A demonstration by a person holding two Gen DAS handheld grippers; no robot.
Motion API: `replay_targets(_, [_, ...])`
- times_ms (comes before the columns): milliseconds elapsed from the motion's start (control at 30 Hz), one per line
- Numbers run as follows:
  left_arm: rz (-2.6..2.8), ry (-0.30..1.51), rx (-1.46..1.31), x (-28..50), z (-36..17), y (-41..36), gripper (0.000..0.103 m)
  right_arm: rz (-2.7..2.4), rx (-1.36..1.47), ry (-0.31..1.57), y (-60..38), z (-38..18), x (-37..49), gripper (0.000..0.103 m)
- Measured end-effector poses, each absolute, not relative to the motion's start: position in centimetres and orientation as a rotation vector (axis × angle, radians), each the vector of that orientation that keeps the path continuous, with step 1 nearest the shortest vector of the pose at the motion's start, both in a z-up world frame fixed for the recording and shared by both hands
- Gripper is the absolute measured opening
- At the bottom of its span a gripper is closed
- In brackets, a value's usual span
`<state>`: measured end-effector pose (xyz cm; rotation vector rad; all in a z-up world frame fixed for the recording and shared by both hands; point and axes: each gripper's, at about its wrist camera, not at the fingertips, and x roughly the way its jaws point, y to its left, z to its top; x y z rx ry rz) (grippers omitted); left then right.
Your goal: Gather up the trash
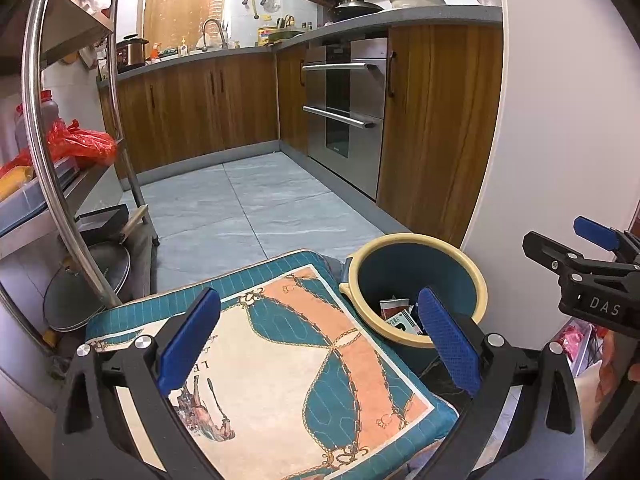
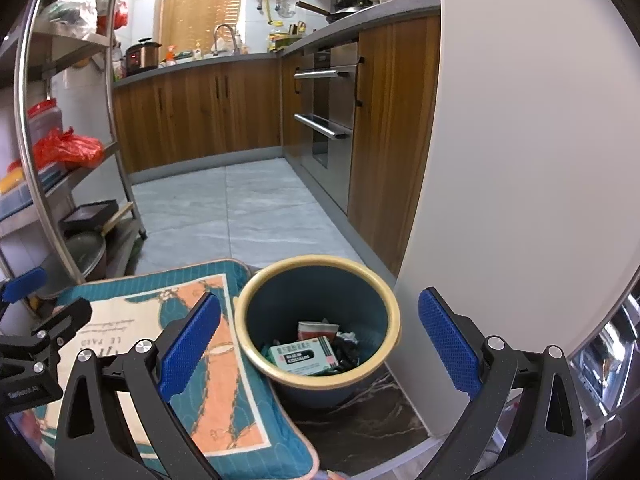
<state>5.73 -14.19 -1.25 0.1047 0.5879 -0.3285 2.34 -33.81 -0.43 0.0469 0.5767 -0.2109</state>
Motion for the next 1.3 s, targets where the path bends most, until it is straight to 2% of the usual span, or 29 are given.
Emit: replay_targets(1300, [-0.325, 0.598, 0.104, 5.86, -1.47, -14.49, 0.098, -0.217, 0.048, 0.587, -34.18, -0.59, 2.32, 0.098])
